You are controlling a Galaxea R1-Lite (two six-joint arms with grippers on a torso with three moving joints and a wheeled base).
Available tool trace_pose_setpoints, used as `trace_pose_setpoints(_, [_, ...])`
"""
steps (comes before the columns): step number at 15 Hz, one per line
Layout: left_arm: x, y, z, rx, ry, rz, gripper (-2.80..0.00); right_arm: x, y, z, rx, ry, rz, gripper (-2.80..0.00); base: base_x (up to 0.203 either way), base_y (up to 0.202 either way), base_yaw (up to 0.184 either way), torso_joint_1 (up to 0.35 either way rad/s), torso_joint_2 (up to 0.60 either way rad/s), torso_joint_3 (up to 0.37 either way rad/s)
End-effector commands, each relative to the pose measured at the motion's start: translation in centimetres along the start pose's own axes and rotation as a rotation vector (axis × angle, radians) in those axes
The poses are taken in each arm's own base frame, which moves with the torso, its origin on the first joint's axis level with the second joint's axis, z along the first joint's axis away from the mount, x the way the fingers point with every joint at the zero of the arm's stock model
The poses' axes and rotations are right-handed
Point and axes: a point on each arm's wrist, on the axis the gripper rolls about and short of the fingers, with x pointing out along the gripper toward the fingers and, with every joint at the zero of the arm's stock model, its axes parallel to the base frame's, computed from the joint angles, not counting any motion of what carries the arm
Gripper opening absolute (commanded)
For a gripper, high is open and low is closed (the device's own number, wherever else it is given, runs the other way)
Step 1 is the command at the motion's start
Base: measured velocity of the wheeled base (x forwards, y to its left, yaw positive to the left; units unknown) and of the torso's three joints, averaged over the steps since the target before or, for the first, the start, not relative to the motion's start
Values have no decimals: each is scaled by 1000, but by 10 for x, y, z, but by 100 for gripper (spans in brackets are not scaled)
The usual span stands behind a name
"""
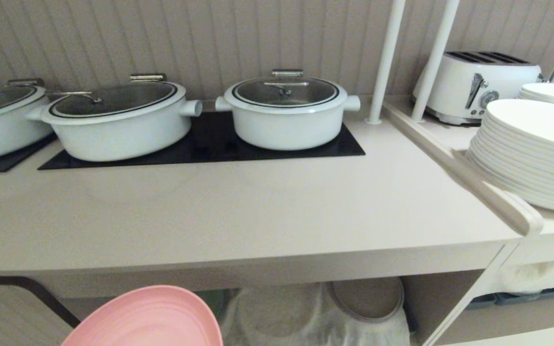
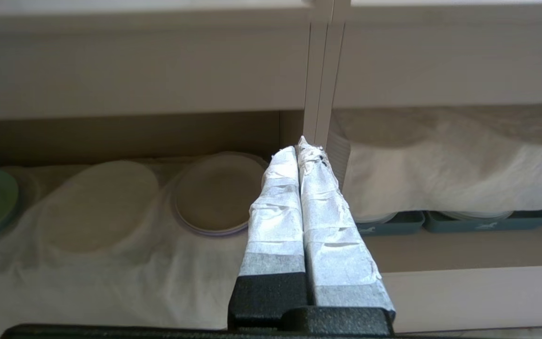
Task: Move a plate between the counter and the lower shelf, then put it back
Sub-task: Put the plate in the cupboard
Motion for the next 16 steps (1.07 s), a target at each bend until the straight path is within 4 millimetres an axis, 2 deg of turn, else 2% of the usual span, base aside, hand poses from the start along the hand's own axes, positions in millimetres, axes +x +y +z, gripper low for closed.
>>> trace_pose_setpoints(1, [1,0,-1,3,10,1,-280,0,0,0,0,1,0,-280,0,0,0,-256,549,299])
trace_pose_setpoints(16, [1,-1,0,5,20,-15,-280,0,0,0,4,1,0,-280,0,0,0,-212,502,287])
